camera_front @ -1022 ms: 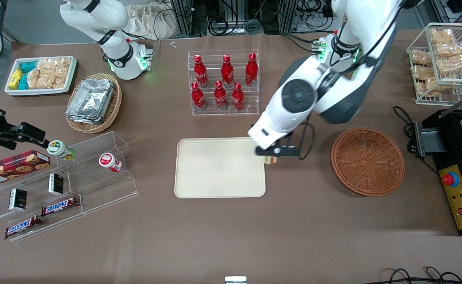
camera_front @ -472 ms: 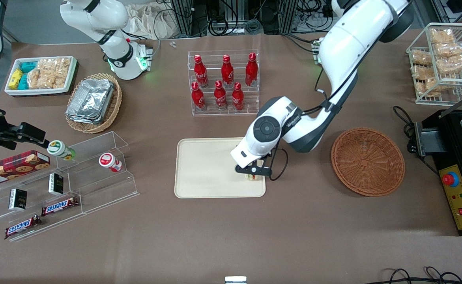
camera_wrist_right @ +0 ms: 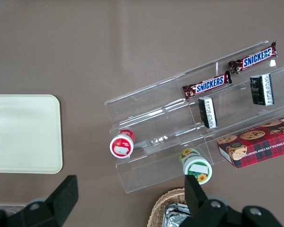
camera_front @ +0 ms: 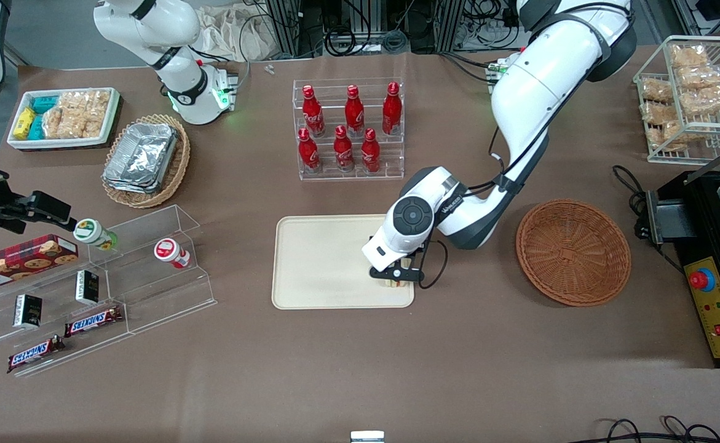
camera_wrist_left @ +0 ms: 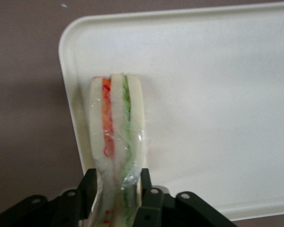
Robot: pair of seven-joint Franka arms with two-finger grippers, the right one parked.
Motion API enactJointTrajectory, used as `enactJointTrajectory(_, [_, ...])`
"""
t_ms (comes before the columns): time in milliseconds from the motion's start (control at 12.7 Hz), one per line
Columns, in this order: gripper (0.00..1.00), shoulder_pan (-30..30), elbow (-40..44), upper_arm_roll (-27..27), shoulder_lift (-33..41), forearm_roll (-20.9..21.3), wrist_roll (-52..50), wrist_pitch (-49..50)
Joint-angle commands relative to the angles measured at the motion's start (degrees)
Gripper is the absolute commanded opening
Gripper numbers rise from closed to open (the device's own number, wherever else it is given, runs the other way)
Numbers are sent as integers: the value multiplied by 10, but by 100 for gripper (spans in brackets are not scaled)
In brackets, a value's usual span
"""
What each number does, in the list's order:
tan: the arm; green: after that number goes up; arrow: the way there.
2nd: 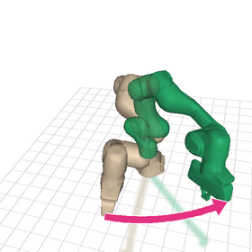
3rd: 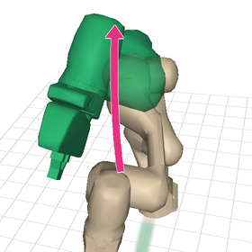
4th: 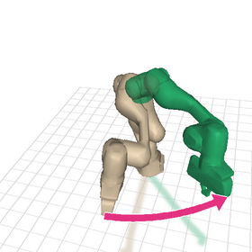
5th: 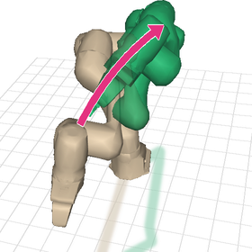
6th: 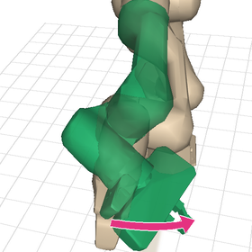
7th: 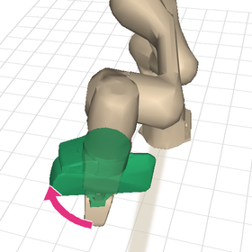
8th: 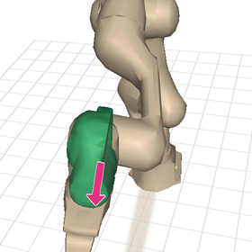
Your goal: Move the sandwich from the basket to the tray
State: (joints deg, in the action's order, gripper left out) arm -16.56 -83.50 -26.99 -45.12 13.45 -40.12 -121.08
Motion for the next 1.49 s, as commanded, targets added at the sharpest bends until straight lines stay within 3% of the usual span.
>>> enactJointTrajectory(0, [100, 24, 0, -2, 63, 2, -8, 91])
enactJointTrajectory(157, [99, 63, 0, -4, 123, -3, 27, 181])
enactJointTrajectory(393, [99, 132, 4, -3, 209, -42, 79, 283])
enactJointTrajectory(629, [100, 172, 2, -1, 273, -36, 141, 363])
enactJointTrajectory(1337, [100, 273, 1, 12, 320, -35, 223, 405])
enactJointTrajectory(1416, [100, 265, 2, 40, 330, -41, 247, 405])
